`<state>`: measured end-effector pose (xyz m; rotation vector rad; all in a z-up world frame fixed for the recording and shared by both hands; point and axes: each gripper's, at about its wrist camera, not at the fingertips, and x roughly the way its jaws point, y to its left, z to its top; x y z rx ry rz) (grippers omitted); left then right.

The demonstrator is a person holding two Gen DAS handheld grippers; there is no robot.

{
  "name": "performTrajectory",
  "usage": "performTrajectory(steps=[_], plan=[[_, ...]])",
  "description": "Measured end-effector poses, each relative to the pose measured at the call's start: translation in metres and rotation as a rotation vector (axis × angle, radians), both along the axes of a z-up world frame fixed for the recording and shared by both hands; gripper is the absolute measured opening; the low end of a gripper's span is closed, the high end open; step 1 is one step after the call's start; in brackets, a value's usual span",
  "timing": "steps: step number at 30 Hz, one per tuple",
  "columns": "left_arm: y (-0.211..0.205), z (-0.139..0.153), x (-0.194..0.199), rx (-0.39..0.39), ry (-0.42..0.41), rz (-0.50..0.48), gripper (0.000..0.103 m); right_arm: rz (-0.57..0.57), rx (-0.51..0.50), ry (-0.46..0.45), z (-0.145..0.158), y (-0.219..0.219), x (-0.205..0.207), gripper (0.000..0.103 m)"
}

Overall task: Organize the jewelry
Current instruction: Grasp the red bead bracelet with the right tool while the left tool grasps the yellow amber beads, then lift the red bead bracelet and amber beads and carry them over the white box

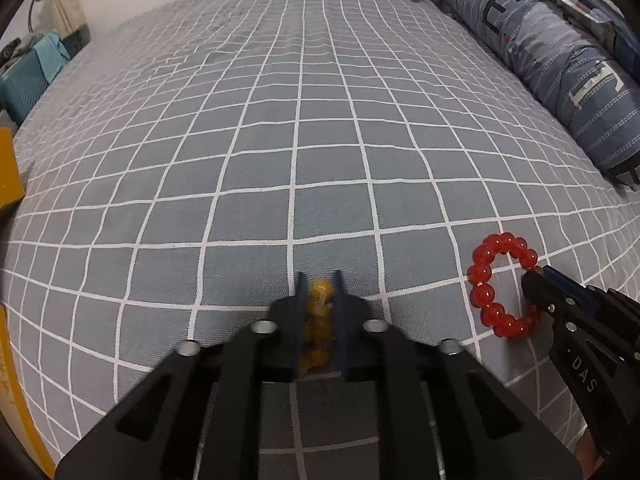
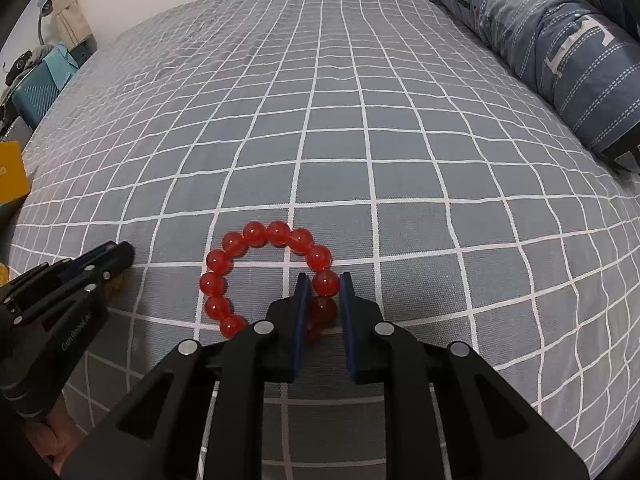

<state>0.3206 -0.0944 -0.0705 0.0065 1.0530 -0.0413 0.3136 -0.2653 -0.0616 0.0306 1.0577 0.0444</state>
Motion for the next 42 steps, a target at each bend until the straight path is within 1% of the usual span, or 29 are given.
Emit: performTrajectory(steps=[8, 13, 20, 28, 42], plan=[[-0.004, 0.008, -0.005, 0.005, -0.009, -0.009, 0.009, -0.006, 0.005, -0.017, 0.006, 0.0, -0.004, 0.013], [-0.001, 0.023, -0.01, -0.005, -0.027, -0.004, 0.009, -0.009, 0.022, -0.053, 0.019, 0.0, -0.01, 0.013], [0.015, 0.047, -0.02, -0.035, -0.04, 0.013, 0.009, -0.01, 0.039, -0.074, 0.035, 0.0, -0.018, 0.013], [0.02, 0.065, -0.039, -0.022, -0.055, -0.003, 0.009, -0.01, 0.032, -0.088, 0.046, 0.003, -0.03, 0.013], [0.035, 0.093, -0.06, -0.017, -0.096, -0.009, 0.009, -0.024, 0.019, -0.101, 0.055, 0.005, -0.038, 0.013]])
